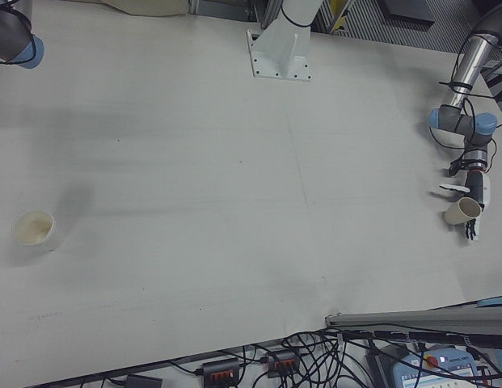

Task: Pour water
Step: 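Close the left hand fingers around the white paper cup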

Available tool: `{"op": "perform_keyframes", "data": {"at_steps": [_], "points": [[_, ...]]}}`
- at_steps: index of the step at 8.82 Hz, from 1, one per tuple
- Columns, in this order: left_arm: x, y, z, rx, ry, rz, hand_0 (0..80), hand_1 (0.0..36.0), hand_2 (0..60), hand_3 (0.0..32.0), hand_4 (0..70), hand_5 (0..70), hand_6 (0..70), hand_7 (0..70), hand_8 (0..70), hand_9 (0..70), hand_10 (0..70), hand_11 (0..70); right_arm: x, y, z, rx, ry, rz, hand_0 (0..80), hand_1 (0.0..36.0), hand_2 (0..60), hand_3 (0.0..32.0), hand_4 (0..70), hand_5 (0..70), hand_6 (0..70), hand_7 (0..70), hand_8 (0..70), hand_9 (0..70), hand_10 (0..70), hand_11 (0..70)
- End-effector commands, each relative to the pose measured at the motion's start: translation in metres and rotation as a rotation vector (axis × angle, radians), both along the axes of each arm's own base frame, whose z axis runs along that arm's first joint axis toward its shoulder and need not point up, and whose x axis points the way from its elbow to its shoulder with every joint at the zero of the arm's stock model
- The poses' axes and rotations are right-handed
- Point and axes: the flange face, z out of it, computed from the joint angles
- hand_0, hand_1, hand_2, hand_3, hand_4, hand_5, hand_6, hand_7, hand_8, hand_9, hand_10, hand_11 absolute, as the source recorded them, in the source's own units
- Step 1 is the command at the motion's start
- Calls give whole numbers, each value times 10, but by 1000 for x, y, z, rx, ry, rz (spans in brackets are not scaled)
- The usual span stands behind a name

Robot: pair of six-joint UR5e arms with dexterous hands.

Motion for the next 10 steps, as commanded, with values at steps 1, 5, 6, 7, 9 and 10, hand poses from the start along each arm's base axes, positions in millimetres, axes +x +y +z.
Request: {"op": "perform_keyframes", "data": {"at_steps": [1,5,6,7,9,10], "points": [[5,-7,-5,-9,0,-7,485,121,64,28,106,0,32,61,2,18,24,52,0,0,0,0,0,0,496,158,28,0,25,142,37,112,8,42,0,13],[7,-11,-10,-10,7,-20,482,116,55,26,110,0,36,67,3,21,26,55,0,0,0,1,0,1,495,157,28,0,25,140,37,110,8,41,0,13],[8,-13,-12,-12,5,-22,483,116,55,24,112,0,37,68,3,22,27,56,0,0,0,0,0,1,495,157,29,0,25,138,36,109,8,41,0,13],[11,-17,-15,-13,6,-27,483,116,55,20,113,0,38,70,4,22,27,55,1,1,1,-2,0,3,494,156,28,0,25,136,36,108,8,41,0,14],[15,-23,-20,-15,6,-29,485,121,60,14,116,0,40,71,5,24,28,57,2,1,1,-2,-1,4,494,156,28,0,23,136,35,106,7,39,0,14],[16,-25,-22,-17,7,-41,486,124,65,12,117,0,41,72,5,24,27,56,2,1,1,-2,-1,4,495,157,29,0,23,135,35,107,7,39,0,13]]}}
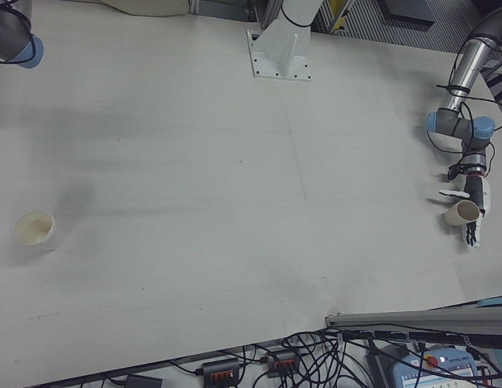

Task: Pour water
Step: 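Close the left hand fingers around the white paper cup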

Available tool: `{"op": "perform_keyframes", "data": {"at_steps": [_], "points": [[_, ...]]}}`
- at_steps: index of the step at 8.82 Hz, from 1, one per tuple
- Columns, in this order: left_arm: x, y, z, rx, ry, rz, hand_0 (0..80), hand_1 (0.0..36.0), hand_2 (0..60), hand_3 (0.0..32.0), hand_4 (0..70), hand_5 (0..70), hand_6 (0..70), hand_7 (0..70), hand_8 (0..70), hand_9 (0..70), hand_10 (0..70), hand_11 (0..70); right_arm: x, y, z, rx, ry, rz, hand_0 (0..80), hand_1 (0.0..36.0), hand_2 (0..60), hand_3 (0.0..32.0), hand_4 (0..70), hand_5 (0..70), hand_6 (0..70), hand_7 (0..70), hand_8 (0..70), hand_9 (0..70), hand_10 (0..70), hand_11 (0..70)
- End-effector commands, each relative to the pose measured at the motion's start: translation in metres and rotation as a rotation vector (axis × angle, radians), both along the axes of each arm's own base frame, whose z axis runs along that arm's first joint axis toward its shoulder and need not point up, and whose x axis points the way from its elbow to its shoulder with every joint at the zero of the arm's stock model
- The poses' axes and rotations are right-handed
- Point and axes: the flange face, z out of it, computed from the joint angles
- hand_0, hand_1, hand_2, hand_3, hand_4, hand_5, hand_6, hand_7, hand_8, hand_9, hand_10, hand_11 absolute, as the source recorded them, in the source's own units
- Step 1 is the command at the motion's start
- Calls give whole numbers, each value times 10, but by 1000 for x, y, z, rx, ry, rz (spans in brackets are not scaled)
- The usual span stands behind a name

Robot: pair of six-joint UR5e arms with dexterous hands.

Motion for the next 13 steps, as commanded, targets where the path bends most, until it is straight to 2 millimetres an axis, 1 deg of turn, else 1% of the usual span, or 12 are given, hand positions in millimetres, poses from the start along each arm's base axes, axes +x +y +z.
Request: {"op": "perform_keyframes", "data": {"at_steps": [1,2,3,4,6,7,8,9,10,11,12,13], "points": [[3,-6,-6,-6,0,-15,488,130,77,2,119,0,42,72,6,25,27,57,1,0,0,0,-1,2,497,158,26,0,23,134,34,106,7,39,0,13],[3,-7,-8,-8,-1,-21,494,142,100,0,123,33,45,71,6,24,28,58,0,0,0,0,-1,1,497,159,25,0,22,131,33,104,7,38,0,12],[2,-8,-7,-13,-1,-30,499,156,134,0,158,155,52,69,4,21,28,59,0,1,1,-2,1,1,499,160,25,0,21,130,33,104,7,38,0,13],[1,-8,-7,-15,-1,-36,503,166,169,0,185,296,54,75,4,20,28,59,0,1,1,-2,1,1,501,163,23,0,20,130,32,102,6,37,0,12],[1,-8,-7,-15,2,-36,505,167,187,0,256,479,64,91,18,36,30,59,1,1,2,-3,-1,2,501,163,23,0,19,129,31,101,7,37,0,15],[1,-8,-8,-16,2,-37,505,167,202,0,284,521,68,95,24,43,30,57,1,1,2,-4,-2,2,498,161,25,0,18,129,30,99,7,37,0,16],[0,-9,-9,-16,5,-49,503,172,239,0,296,535,70,95,28,45,28,55,1,1,2,-4,-4,2,499,162,24,0,18,129,30,98,7,36,0,15],[-1,-9,-8,-23,13,-55,492,194,368,0,305,532,71,98,28,45,28,55,2,1,2,-4,-4,4,499,162,24,0,18,127,29,96,6,35,0,15],[0,-9,-9,-23,17,-54,473,251,600,0,311,532,75,105,31,50,31,60,2,2,2,-5,-6,3,500,163,24,0,18,128,29,96,6,35,0,15],[-1,-10,-13,-28,25,-54,443,319,600,0,319,543,79,111,33,53,34,67,3,1,2,-4,-8,5,501,164,25,0,17,128,28,95,6,35,0,15],[-2,-8,-14,-76,55,-44,421,349,600,0,320,562,81,115,34,55,35,69,4,1,2,-4,-11,9,501,163,24,0,18,129,28,93,6,34,0,14],[-3,-8,-34,-124,113,-29,413,359,600,0,320,578,82,116,33,56,35,69,6,0,1,-1,-20,15,503,164,23,0,18,129,28,93,5,34,0,14]]}}
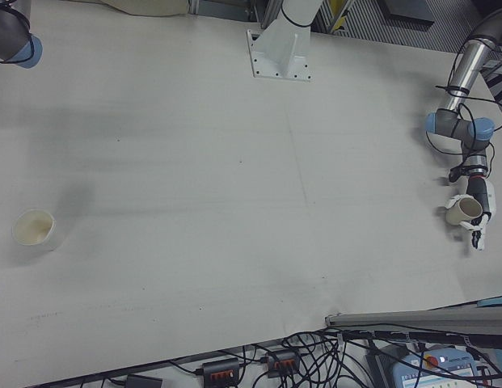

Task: Pour water

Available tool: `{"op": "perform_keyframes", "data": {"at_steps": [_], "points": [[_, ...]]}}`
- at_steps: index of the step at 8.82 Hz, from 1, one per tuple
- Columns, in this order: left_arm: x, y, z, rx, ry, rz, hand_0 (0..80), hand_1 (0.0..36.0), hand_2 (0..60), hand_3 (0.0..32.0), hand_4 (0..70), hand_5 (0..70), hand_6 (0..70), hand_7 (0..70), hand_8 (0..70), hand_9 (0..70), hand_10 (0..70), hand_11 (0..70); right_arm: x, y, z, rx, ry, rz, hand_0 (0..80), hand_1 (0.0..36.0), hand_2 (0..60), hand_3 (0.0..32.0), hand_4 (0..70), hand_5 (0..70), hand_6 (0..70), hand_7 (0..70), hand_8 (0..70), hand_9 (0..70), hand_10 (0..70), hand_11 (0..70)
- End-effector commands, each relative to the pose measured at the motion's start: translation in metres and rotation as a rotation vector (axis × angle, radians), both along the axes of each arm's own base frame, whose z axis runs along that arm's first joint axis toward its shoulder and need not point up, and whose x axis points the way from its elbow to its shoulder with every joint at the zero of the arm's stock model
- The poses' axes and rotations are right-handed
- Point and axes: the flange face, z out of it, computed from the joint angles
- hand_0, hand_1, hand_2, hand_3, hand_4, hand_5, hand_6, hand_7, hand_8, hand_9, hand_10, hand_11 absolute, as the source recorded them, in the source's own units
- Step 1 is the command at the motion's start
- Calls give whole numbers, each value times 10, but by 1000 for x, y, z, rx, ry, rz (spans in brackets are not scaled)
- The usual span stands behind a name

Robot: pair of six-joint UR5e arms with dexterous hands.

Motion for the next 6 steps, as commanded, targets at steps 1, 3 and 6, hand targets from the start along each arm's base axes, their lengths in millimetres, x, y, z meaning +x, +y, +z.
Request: {"op": "perform_keyframes", "data": {"at_steps": [1,3,6], "points": [[-3,0,-49,-98,139,29,417,360,600,0,319,605,82,115,33,55,35,70,3,1,3,-2,-13,11,501,165,25,0,18,126,28,93,5,34,0,14],[-14,-7,-120,-46,194,17,422,360,600,0,318,649,81,109,36,58,37,75,-1,16,32,-56,-5,-7,492,158,40,0,19,113,26,81,7,34,0,16],[-37,-10,-175,-19,252,-4,438,360,600,0,332,682,91,121,38,60,37,76,-20,10,105,-75,53,-45,494,167,54,0,8,74,10,35,0,18,0,12]]}}
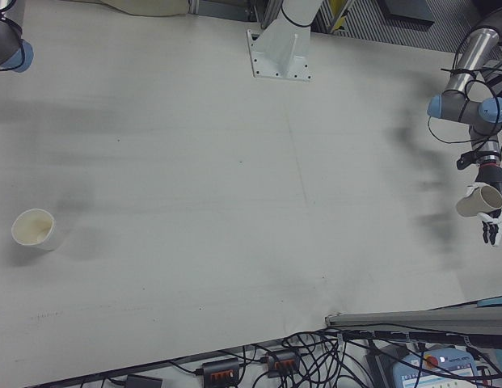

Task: Pour water

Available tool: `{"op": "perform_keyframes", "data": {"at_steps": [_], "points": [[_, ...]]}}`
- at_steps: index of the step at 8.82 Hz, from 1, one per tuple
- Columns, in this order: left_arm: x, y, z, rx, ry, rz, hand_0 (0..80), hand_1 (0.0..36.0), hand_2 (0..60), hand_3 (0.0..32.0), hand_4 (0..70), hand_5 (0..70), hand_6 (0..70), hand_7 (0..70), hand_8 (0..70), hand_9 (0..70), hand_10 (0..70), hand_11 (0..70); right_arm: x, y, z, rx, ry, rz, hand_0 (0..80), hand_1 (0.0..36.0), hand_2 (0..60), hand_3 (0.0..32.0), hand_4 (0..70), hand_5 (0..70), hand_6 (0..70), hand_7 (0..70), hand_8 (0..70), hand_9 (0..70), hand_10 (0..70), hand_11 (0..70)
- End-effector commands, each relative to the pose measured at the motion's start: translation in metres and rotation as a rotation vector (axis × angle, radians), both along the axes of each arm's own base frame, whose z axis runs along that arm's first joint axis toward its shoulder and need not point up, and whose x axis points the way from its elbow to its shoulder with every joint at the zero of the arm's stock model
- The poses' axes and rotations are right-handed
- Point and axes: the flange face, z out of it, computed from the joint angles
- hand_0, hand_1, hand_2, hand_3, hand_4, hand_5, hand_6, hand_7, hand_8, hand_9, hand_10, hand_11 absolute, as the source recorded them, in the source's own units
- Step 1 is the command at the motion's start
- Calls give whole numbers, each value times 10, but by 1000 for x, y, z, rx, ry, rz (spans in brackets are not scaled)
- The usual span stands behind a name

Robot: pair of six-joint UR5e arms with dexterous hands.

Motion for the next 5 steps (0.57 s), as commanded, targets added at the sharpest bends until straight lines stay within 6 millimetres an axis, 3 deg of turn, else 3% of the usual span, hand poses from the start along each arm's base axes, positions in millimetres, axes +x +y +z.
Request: {"op": "perform_keyframes", "data": {"at_steps": [1,2,4,5], "points": [[-28,-5,-41,22,51,-32,437,360,600,0,339,688,97,126,41,63,39,78,-36,-23,65,-19,59,-68,496,172,61,0,12,74,13,40,0,13,0,10],[-35,-5,-48,29,58,-43,438,360,600,0,342,692,99,129,42,65,38,78,-51,-35,69,-16,93,-91,499,175,65,0,11,70,10,33,0,5,0,6],[-49,-8,-53,31,64,-65,441,360,600,0,344,682,98,128,41,63,37,76,-111,-81,43,45,162,-159,498,176,68,0,7,61,3,21,0,1,0,4],[-57,-10,-54,33,66,-77,439,360,600,0,342,671,96,128,40,62,36,74,-134,-81,40,54,152,-174,496,173,70,0,12,61,7,27,0,1,0,2]]}}
